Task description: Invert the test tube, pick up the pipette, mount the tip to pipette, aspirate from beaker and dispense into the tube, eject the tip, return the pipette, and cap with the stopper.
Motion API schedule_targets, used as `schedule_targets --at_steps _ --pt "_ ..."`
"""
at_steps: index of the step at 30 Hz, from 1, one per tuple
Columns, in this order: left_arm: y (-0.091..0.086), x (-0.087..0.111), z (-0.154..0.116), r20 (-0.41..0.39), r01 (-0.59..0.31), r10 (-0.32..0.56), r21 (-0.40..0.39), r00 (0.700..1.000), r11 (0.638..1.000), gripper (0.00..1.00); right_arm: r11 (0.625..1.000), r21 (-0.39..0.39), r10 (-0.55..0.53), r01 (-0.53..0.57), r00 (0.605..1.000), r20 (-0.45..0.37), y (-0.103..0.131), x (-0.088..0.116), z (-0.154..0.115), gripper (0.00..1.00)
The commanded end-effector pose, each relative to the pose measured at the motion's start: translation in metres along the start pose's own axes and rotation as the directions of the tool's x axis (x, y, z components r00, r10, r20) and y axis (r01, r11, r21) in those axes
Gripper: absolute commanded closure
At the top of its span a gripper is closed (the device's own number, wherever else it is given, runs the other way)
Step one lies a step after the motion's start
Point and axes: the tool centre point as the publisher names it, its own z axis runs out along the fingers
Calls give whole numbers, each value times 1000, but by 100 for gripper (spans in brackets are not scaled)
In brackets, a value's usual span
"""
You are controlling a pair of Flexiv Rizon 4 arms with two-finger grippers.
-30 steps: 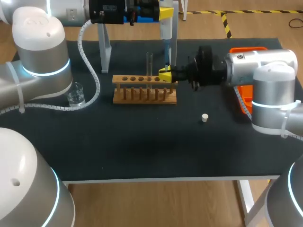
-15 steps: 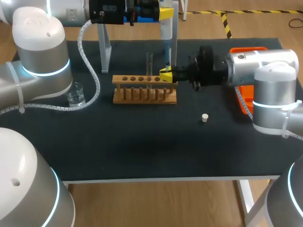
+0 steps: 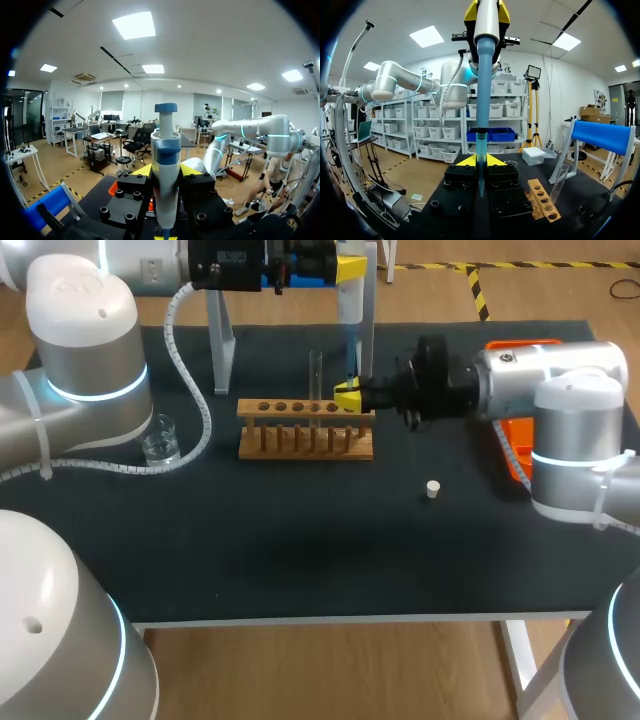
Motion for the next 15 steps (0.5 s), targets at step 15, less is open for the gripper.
schedule_targets --at_steps 15 --pt "0 0 0 -2 0 0 -3 1000 1000 100 1000 -26 8 -8 1000 10 3 0 1 100"
